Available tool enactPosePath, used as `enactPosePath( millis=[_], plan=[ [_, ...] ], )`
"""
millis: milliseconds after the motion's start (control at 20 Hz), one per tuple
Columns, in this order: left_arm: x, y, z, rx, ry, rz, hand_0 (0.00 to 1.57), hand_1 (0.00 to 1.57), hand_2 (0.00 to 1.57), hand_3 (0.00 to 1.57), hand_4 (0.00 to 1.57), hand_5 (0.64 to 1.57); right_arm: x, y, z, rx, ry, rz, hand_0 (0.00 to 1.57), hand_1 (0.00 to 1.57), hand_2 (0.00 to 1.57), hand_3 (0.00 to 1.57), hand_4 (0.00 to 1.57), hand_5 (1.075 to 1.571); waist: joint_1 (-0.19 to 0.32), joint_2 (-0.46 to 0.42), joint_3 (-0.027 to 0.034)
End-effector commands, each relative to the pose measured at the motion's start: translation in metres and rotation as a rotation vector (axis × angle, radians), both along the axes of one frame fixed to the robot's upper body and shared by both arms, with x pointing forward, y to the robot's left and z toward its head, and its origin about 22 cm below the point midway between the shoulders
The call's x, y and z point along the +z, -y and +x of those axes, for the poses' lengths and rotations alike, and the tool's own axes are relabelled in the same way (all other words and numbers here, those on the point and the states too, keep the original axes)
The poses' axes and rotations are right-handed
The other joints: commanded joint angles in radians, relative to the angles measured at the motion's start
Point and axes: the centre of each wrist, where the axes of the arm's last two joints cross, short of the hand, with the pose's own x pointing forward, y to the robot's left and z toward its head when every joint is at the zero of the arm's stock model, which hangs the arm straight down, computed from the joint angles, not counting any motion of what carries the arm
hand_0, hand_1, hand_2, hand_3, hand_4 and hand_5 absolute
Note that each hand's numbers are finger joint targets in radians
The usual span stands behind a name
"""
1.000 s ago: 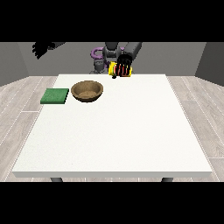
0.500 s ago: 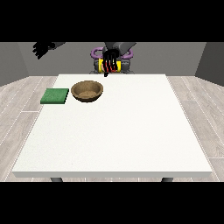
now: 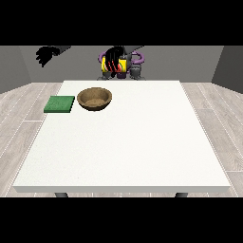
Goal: Pick the cup and pour the ball into the bowl, then pick the bowl and place it on the pad
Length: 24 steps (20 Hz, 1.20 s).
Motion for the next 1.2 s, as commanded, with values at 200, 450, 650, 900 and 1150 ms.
enactPosePath(
  millis=[200, 450, 650, 900, 1150],
  plan=[
    [0.0, -0.052, -0.002, -0.01, 0.031, -0.521, 0.85, 0.85, 1.57, 1.32, 1.23, 1.567, 0.001, 0.02, -0.011, -0.101, 0.002, 0.0, 0.0, 0.0, 0.0, 0.0, 0.7, 1.57, 0.122, 0.057, -0.0035],
    [0.059, -0.049, 0.001, 0.009, 0.122, -1.172, 0.62, 0.62, 0.28, 0.0, 1.1, 1.571, -0.005, 0.003, -0.002, -0.071, 0.021, 0.049, 0.0, 0.0, 0.0, 0.0, 0.71, 1.57, 0.139, 0.192, -0.0202],
    [0.107, -0.065, -0.001, -0.115, 0.072, -1.511, 0.0, 0.0, 0.0, 0.0, 0.41, 1.497, -0.001, -0.001, 0.005, -0.117, 0.052, 0.059, 0.0, 0.0, 0.0, 0.0, 0.7, 1.57, 0.198, 0.244, -0.0185],
    [0.148, -0.13, 0.005, -0.311, -0.065, -1.714, 0.0, 0.0, 0.0, 0.0, 0.15, 1.492, -0.004, 0.01, -0.004, -0.239, 0.066, 0.072, 0.0, 0.0, 0.0, 0.0, 0.49, 1.57, 0.306, 0.28, -0.0091],
    [0.179, -0.226, 0.016, -0.437, -0.125, -1.752, 0.0, 0.0, 0.0, 0.0, 0.32, 1.497, -0.013, -0.008, -0.002, -0.275, 0.125, 0.123, 0.0, 0.0, 0.0, 0.0, 0.0, 1.569, 0.352, 0.341, -0.0035]
  ],
)
